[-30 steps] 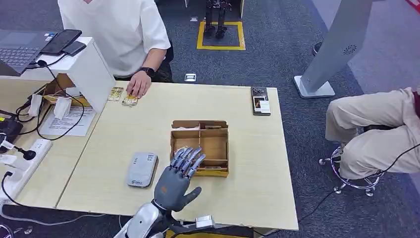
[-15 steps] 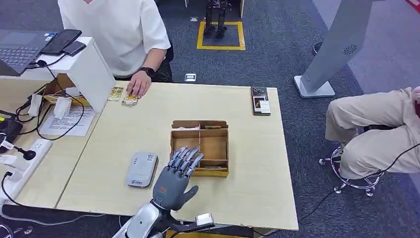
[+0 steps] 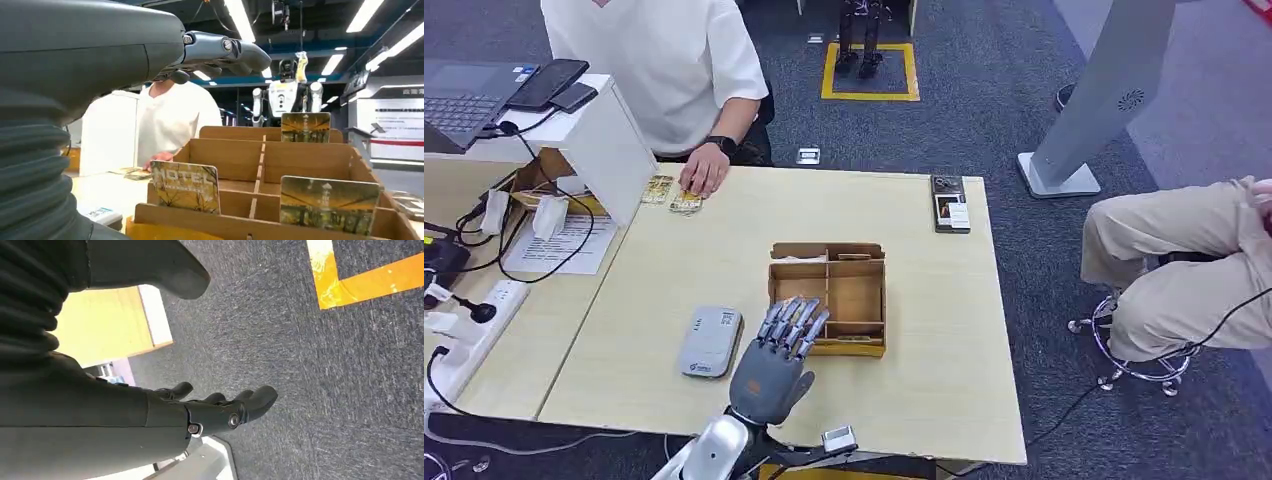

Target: Pass the card to the sensor for recognition and then transmit it.

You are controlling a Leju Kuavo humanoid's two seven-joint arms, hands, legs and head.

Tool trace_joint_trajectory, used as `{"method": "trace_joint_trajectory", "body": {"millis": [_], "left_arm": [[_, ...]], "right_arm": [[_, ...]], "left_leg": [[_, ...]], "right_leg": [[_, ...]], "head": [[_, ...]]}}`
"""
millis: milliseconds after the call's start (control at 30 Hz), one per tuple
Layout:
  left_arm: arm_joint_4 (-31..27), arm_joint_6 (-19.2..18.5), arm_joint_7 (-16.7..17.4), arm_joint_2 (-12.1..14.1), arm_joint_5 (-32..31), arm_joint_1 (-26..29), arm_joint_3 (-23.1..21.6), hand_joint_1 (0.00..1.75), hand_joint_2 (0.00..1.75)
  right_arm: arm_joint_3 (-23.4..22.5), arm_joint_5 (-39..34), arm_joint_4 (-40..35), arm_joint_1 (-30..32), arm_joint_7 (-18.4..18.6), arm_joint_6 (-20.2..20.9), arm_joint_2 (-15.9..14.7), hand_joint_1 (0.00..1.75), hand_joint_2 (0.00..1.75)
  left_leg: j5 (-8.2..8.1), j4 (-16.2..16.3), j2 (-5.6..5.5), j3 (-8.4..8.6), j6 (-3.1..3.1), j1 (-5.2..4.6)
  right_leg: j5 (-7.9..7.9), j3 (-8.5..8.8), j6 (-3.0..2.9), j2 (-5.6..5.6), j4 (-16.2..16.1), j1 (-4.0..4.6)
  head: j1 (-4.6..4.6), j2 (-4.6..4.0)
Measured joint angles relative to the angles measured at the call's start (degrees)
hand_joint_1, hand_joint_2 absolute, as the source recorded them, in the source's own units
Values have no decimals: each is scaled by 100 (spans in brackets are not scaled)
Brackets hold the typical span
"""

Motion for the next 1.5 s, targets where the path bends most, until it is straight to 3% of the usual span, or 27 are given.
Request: {"method": "trace_joint_trajectory", "body": {"millis": [100, 367, 600, 767, 933, 1267, 1333, 1433, 1500], "left_arm": [[68, -28, 264, 30, -7, -74, 0, 0, 175], [175, -70, 455, 63, -7, -118, 0, 0, 175], [341, -321, 1838, 258, -9, -442, -433, 0, 175], [417, -453, 2120, 393, -9, -605, -682, 0, 175], [463, -540, 2747, 548, -11, -815, -1112, 0, 175], [505, -446, 2667, 673, -11, -919, -1425, 0, 175], [505, -360, 2495, 678, -11, -917, -1427, 0, 175], [505, -229, 1955, 667, -11, -856, -1423, 0, 175], [505, -208, 1833, 658, -11, -811, -1423, 0, 175]], "right_arm": [[-13, -2, 0, -1, 0, 0, 7, 0, 175], [-22, -2, 0, 0, 0, 0, 13, 0, 175], [-26, -11, 0, 1, 0, -59, 15, 0, 175], [-35, -37, 2, 2, 2, -59, 31, 0, 175], [-35, -35, 0, 1, 0, -61, 31, 0, 175], [-42, -42, 0, 2, 2, -61, 31, 0, 175], [-44, -42, 0, 4, 2, -59, 31, 0, 175], [-59, -42, 0, 3, 0, -59, 31, 0, 175], [-68, -41, 0, 3, 0, -59, 31, 0, 175]], "left_leg": [[0, 0, 0, 0, 0, 0], [0, 0, 0, 0, 0, 0], [1, 0, 0, 0, 0, 0], [1, 0, 0, 0, -1, 1], [0, 0, 0, -2, 0, 1], [1, 0, 0, -1, 0, 0], [1, 0, 1, -2, 0, 1], [0, 0, 0, -2, 0, 0], [0, 0, 0, -3, 0, 0]], "right_leg": [[0, 0, 0, 0, 0, 0], [0, 0, 0, 0, 0, 0], [0, -1, 0, 0, 0, 0], [0, -1, 0, 1, 0, 0], [0, -1, 0, 0, 0, 0], [0, -2, 0, 0, 0, 0], [0, -1, 0, 1, 0, 0], [0, -1, 0, 1, 0, 0], [0, -2, 0, 0, 0, 0]], "head": [[0, 2], [0, 0], [-2, 0], [-2, 0], [0, 0], [0, 0], [0, 0], [-2, 2], [0, 0]]}}
